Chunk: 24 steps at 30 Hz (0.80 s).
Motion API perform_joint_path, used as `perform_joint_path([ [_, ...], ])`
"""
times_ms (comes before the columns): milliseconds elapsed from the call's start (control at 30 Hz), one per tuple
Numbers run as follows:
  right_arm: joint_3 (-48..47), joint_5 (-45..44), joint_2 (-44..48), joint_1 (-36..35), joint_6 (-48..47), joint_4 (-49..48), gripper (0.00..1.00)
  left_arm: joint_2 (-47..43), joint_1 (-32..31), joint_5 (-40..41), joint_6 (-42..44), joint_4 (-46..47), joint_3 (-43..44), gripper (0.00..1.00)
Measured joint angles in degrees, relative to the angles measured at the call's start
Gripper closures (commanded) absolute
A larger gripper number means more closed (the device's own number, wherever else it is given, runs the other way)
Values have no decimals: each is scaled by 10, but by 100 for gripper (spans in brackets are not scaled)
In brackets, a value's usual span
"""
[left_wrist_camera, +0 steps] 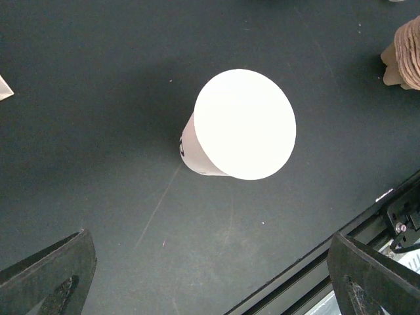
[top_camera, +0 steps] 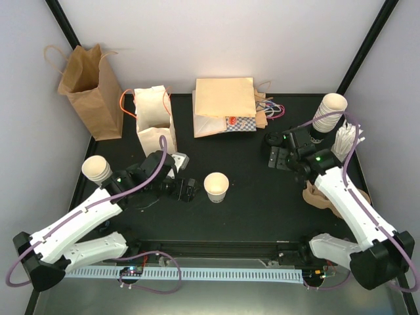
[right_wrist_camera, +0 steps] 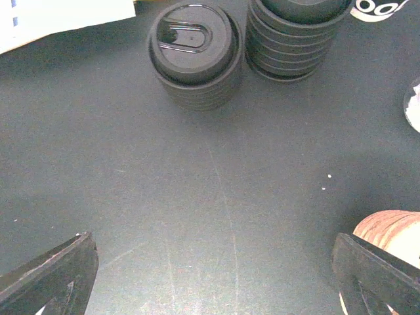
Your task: Pack the takeout coffee
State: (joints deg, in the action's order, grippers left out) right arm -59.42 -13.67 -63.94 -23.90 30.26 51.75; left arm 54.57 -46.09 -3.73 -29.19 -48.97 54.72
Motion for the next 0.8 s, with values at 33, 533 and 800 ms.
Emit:
perform_joint_path([
  [33,-1,6,-5,9,-2,-2,0,-3,2,-2,1,0,-2,1],
  [533,-167,35,-246,50,-3,-21,0,-31,9,-33,17,-14,-17,1],
  [800,-200,38,-325,55,-3,-31,0,-44,10,-55,17,-17,-33,1],
])
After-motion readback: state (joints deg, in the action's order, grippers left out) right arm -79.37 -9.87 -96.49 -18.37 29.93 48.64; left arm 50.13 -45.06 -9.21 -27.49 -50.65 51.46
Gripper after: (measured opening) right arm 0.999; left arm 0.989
